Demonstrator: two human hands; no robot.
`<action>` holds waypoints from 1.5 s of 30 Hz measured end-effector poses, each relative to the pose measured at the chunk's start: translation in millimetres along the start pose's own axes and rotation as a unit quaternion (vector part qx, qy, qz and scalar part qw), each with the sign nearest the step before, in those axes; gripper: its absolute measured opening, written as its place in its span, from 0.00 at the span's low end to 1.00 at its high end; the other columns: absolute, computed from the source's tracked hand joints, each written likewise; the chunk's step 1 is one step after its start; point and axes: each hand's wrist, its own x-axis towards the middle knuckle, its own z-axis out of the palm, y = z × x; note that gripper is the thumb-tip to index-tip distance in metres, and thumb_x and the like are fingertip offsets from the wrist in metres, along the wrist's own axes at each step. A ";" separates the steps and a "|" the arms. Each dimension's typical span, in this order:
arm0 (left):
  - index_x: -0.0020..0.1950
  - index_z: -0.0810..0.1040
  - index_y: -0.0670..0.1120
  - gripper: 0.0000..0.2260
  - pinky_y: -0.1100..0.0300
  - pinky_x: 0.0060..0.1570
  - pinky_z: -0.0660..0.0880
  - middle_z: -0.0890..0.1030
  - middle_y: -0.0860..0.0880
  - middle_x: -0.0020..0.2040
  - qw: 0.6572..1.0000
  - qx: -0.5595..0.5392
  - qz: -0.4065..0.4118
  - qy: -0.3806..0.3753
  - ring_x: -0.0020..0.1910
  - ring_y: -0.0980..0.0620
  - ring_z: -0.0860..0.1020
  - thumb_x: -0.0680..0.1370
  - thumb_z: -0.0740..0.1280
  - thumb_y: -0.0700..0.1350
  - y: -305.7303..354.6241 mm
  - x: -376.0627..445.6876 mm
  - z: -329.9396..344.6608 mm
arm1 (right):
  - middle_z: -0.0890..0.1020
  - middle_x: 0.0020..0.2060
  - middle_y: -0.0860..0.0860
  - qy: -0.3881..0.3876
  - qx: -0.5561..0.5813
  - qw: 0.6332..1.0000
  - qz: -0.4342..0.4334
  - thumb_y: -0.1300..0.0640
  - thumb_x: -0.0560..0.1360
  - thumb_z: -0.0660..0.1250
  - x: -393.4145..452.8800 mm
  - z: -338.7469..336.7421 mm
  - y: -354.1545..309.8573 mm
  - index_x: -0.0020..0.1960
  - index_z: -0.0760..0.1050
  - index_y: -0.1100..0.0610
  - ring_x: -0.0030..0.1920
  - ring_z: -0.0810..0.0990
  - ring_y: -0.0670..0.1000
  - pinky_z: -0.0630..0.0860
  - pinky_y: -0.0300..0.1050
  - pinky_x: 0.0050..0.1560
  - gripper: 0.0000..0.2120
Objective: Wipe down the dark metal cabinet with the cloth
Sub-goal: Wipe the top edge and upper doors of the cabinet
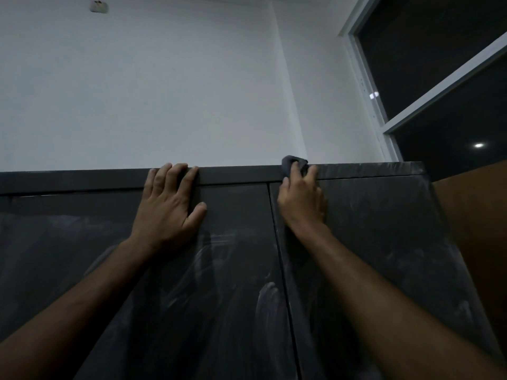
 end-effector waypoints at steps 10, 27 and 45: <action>0.78 0.68 0.41 0.36 0.38 0.81 0.52 0.69 0.39 0.74 1.000 -0.013 0.000 0.024 0.77 0.35 0.64 0.77 0.54 0.61 1.1 2.3 0.6 | 0.66 0.68 0.61 -0.010 0.001 1.000 0.012 0.49 0.84 0.57 6.8 -6.5 27.0 0.79 0.62 0.53 0.58 0.78 0.66 0.77 0.60 0.56 0.24; 0.80 0.66 0.43 0.35 0.44 0.82 0.47 0.68 0.42 0.76 0.999 -0.023 0.014 0.018 0.79 0.40 0.61 0.76 0.53 0.59 -5.6 1.0 1.1 | 0.70 0.67 0.56 0.008 -0.012 0.984 -0.177 0.55 0.82 0.61 3.1 7.4 0.2 0.77 0.65 0.49 0.60 0.75 0.62 0.73 0.58 0.57 0.24; 0.79 0.69 0.44 0.36 0.44 0.80 0.52 0.69 0.42 0.76 0.999 -0.036 0.023 0.012 0.77 0.42 0.62 0.76 0.50 0.62 -9.3 3.5 -4.6 | 0.74 0.60 0.55 0.054 0.020 0.955 -0.290 0.59 0.76 0.65 13.7 20.2 7.2 0.69 0.75 0.50 0.59 0.72 0.59 0.69 0.60 0.58 0.21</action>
